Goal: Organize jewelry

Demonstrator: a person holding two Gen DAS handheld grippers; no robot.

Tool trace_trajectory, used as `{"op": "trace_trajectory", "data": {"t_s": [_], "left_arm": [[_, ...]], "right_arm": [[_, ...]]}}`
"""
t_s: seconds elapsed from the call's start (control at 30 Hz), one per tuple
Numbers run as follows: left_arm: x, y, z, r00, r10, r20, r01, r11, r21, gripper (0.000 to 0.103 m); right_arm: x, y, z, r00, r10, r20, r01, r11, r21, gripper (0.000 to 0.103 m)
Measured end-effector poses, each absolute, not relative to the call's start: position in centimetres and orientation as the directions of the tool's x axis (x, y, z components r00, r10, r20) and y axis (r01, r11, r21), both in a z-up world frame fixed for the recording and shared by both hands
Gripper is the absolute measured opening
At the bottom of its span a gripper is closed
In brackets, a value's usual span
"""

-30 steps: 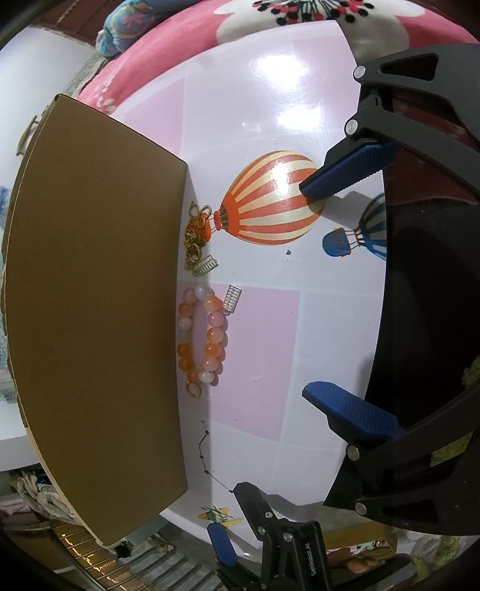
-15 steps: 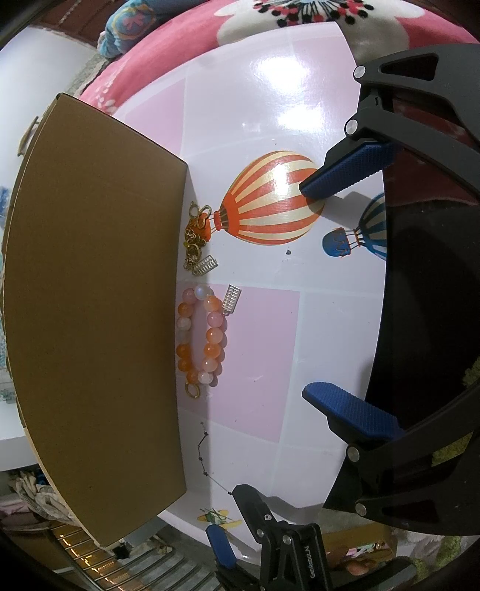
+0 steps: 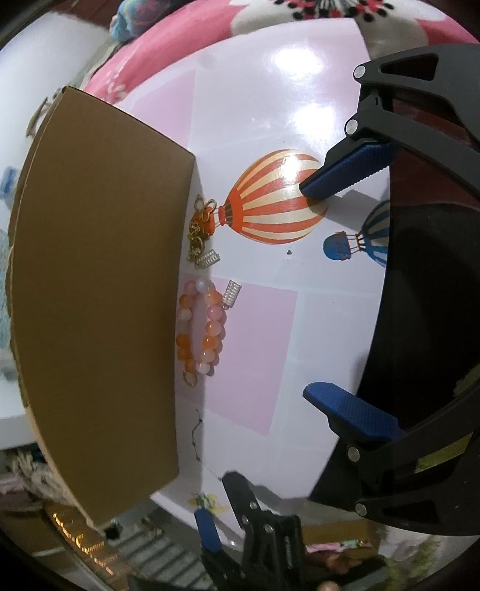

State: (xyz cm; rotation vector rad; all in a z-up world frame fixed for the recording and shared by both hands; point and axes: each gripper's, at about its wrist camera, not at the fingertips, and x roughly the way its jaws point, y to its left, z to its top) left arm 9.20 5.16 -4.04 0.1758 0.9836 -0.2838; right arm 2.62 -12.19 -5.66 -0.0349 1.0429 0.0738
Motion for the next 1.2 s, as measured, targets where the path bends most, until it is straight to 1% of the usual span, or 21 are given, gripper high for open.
{"op": "trace_trajectory", "data": {"t_s": [0.2,0.3,0.4,0.53,0.6,0.7,0.77,0.8,0.87,0.9,0.97,1.07,1.17,1.2], "left_arm": [[9.3,5.1,-3.9,0.524,-0.164,-0.836,0.336,0.942,0.026,0.099],[9.0,5.4,-3.2,0.55,-0.205,-0.81,0.341,0.94,-0.007,0.099],[9.0,5.5,-2.0,0.583,-0.25,-0.773,0.346,0.937,-0.043,0.099],[9.6,5.2,-0.7,0.619,-0.252,-0.744,0.346,0.938,-0.03,0.097],[9.9,5.0,-0.1,0.639,-0.25,-0.727,0.349,0.937,-0.016,0.097],[10.3,4.6,0.3,0.659,-0.239,-0.713,0.354,0.935,0.014,0.096],[10.4,4.4,0.4,0.665,-0.235,-0.709,0.357,0.934,0.026,0.093],[10.5,4.3,0.3,0.662,-0.238,-0.711,0.361,0.932,0.023,0.092],[10.4,4.0,0.1,0.651,-0.259,-0.713,0.374,0.927,0.005,0.088],[10.1,3.8,0.0,0.646,-0.27,-0.714,0.38,0.925,-0.005,0.087],[9.7,3.3,-0.2,0.626,-0.312,-0.715,0.41,0.911,-0.039,0.082],[8.8,1.7,-0.3,0.605,-0.366,-0.707,0.469,0.881,-0.055,0.079],[8.4,-0.1,-0.8,0.6,-0.366,-0.712,0.511,0.86,-0.011,0.072],[8.4,-0.5,-1.0,0.6,-0.361,-0.714,0.517,0.856,0.002,0.07]], "right_arm": [[1.9,-14.9,-5.3,0.534,0.191,-0.824,-0.091,0.982,0.168,0.095],[1.8,-16.5,-4.6,0.542,0.242,-0.804,-0.061,0.966,0.25,0.095],[1.5,-18.1,-4.2,0.589,0.247,-0.769,-0.035,0.959,0.282,0.095],[1.8,-18.7,-1.9,0.636,0.245,-0.732,-0.013,0.951,0.308,0.094],[2.0,-19.0,-1.6,0.649,0.248,-0.719,-0.009,0.948,0.319,0.092],[2.6,-19.2,-0.4,0.656,0.26,-0.709,-0.006,0.94,0.34,0.082],[3.1,-19.3,-0.6,0.649,0.274,-0.71,-0.008,0.935,0.354,0.071],[3.4,-19.2,-0.7,0.641,0.289,-0.711,-0.015,0.931,0.364,0.068],[3.9,-18.7,-1.1,0.629,0.314,-0.711,-0.03,0.924,0.381,0.056],[4.1,-18.5,-1.2,0.62,0.332,-0.711,-0.041,0.919,0.392,0.053],[4.5,-18.1,-1.5,0.605,0.356,-0.712,-0.052,0.91,0.411,0.043],[5.0,-17.9,-1.8,0.586,0.38,-0.716,-0.059,0.901,0.43,0.033],[5.6,-17.8,-2.3,0.562,0.387,-0.731,-0.048,0.898,0.438,0.024],[5.8,-17.7,-2.3,0.555,0.386,-0.737,-0.045,0.898,0.438,0.023]]}}
